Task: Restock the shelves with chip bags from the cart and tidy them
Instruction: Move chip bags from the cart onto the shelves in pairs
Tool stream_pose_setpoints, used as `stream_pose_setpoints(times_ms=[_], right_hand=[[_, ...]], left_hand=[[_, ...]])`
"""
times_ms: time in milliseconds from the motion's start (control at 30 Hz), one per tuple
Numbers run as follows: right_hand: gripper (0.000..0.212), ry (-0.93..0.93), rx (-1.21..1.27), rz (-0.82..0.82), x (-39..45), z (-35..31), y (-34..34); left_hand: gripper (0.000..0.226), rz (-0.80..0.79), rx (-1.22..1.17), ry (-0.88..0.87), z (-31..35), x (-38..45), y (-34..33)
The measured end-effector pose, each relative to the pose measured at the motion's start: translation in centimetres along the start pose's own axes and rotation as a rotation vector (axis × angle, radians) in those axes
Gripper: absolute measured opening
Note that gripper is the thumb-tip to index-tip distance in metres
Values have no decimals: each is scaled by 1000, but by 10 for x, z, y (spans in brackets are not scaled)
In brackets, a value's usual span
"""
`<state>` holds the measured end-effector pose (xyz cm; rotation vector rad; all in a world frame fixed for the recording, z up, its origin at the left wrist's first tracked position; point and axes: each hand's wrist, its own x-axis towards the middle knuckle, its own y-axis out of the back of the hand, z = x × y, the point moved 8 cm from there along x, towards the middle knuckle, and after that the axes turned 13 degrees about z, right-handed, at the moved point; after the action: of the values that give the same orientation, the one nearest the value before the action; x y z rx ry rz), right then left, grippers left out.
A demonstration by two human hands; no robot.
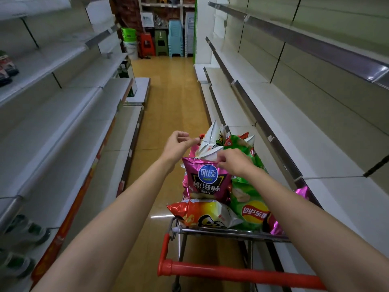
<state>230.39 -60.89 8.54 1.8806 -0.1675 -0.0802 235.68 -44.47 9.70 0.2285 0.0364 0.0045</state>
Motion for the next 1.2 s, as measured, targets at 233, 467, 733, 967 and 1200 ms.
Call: stream_pose_setpoints(times_ms=[233, 467, 733, 967, 1200], right_hand=[[15, 65, 128, 65, 19, -8, 57], [11, 79, 365, 195, 26, -20, 111], [10, 38, 488, 275, 28, -20, 120], [51, -51, 543, 275, 35, -5, 109], [41, -102, 459, 154, 38, 10, 69]], left_hand=[[101, -198, -17, 112, -3, 1, -4], [79, -374, -54, 37, 15, -14, -26], [73, -308, -61, 26, 21, -9, -14], [80, -81, -221, 154, 1, 8, 13], [81, -5, -348, 185, -7, 19, 29]])
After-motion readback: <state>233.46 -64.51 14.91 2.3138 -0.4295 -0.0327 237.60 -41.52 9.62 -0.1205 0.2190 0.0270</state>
